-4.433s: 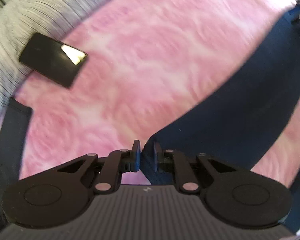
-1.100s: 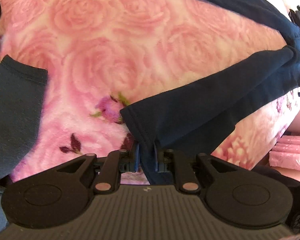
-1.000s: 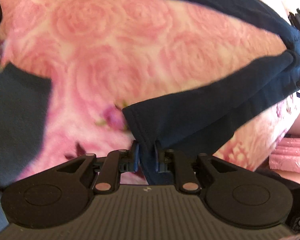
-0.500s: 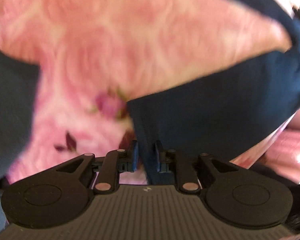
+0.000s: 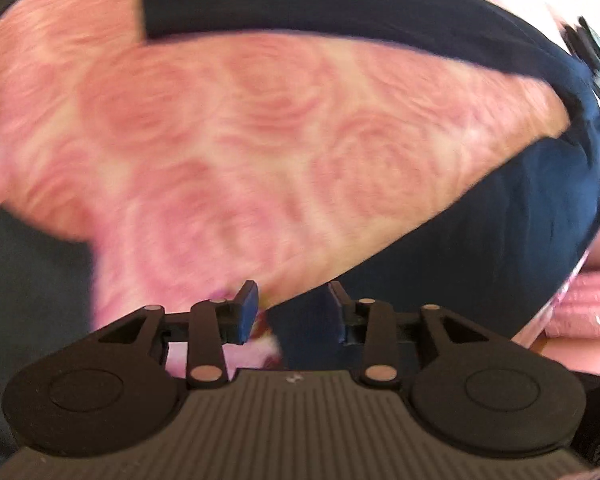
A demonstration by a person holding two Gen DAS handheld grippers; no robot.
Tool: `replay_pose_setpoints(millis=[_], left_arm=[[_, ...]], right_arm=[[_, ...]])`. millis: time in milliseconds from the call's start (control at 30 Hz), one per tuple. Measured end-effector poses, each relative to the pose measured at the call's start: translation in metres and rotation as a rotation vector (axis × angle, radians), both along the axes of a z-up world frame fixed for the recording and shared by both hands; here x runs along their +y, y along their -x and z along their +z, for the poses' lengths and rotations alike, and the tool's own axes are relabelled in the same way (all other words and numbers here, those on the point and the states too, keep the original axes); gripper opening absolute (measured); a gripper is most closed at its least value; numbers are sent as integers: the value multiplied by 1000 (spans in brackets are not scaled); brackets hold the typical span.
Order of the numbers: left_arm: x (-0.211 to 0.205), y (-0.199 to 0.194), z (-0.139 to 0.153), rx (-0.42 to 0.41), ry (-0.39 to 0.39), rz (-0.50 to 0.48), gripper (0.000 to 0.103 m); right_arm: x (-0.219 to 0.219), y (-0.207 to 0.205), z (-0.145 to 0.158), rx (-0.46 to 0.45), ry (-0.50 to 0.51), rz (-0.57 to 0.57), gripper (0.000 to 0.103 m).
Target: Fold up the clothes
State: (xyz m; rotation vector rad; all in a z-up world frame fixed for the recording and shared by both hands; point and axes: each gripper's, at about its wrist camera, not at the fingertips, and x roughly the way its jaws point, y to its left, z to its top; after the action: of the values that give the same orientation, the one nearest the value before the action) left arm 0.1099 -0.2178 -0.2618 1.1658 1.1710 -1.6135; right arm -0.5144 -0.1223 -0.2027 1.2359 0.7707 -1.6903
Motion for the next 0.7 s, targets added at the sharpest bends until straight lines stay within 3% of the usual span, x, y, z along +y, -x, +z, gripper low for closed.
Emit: replay_pose_setpoints(millis=[100, 267, 433, 700], left_arm=[[2, 19, -16, -44, -12, -91, 34], [6, 28, -18, -96, -25, -165, 34], [3, 32, -10, -144, -35, -184, 33], [-7, 79, 39, -158, 35, -179, 35]], right_arm=[[-15, -17, 8, -20, 100, 104, 52], [-60, -31, -22, -74, 144, 237, 52], [-97, -17, -64, -178, 28, 284, 52], [-68, 9, -16, -188, 61, 186, 53]])
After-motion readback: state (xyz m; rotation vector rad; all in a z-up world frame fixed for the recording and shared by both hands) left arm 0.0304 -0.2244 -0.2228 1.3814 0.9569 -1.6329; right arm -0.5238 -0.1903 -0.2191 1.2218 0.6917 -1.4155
